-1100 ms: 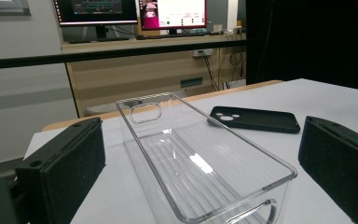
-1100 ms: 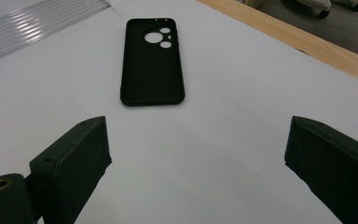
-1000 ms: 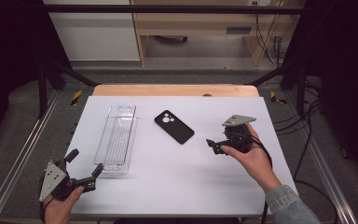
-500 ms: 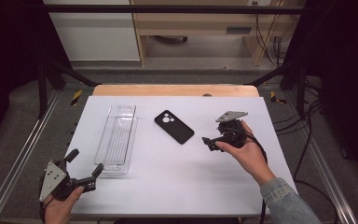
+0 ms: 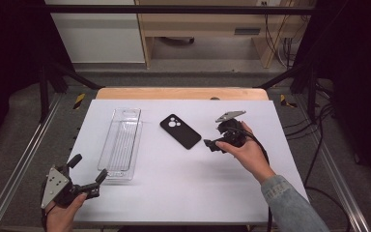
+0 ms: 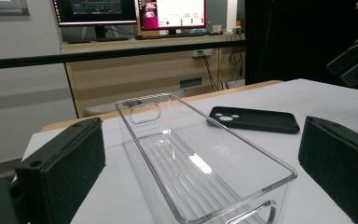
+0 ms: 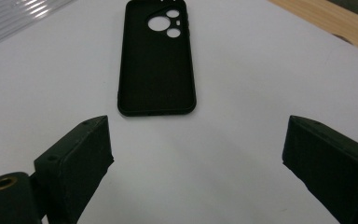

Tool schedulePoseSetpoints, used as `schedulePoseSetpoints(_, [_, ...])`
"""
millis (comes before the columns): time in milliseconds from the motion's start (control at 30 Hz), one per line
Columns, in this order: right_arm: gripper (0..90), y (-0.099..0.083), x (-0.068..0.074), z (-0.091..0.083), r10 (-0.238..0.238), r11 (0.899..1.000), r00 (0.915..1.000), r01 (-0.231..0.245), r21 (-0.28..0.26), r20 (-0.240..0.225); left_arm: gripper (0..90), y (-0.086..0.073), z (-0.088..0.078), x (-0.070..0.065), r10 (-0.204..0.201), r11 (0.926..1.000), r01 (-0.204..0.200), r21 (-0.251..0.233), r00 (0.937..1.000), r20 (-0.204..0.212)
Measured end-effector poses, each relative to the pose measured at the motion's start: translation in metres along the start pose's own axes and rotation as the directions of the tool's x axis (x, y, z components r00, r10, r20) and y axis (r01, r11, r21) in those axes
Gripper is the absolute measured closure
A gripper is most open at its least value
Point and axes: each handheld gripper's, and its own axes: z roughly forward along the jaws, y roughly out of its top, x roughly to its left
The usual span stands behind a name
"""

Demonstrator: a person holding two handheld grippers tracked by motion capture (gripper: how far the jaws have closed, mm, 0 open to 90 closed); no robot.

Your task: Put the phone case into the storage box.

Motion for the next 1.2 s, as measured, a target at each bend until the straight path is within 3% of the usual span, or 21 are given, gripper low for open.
schedulePoseSetpoints(167, [8.6, 0.007, -0.005, 0.016, 0.013, 1.0, 0.9999, -0.012, 0.027, -0.006, 0.2, 0.0, 0.0, 0.0, -0.001, 1.0, 0.001, -0.001, 1.0, 0.001])
schedulePoseSetpoints(633, [13.1, 0.01, -0.006, 0.049, 0.039, 0.999, 0.9992, -0.039, 0.036, 0.007, 0.2, 0.0, 0.002, 0.0, 0.001, 1.0, -0.001, 0.002, 1.0, 0.004])
schedulePoseSetpoints(800, [12.8, 0.013, -0.007, 0.055, 0.03, 0.998, 0.9995, -0.031, 0.06, 0.008, 0.3, -0.001, 0.002, 0.001, 0.001, 1.0, -0.001, 0.002, 1.0, 0.003])
schedulePoseSetpoints(1200, [16.1, 0.02, -0.01, 0.068, 0.056, 0.997, 0.9984, -0.057, 0.052, 0.01, 0.2, -0.001, 0.002, 0.001, -0.001, 1.0, 0.001, 0.0, 1.0, 0.003])
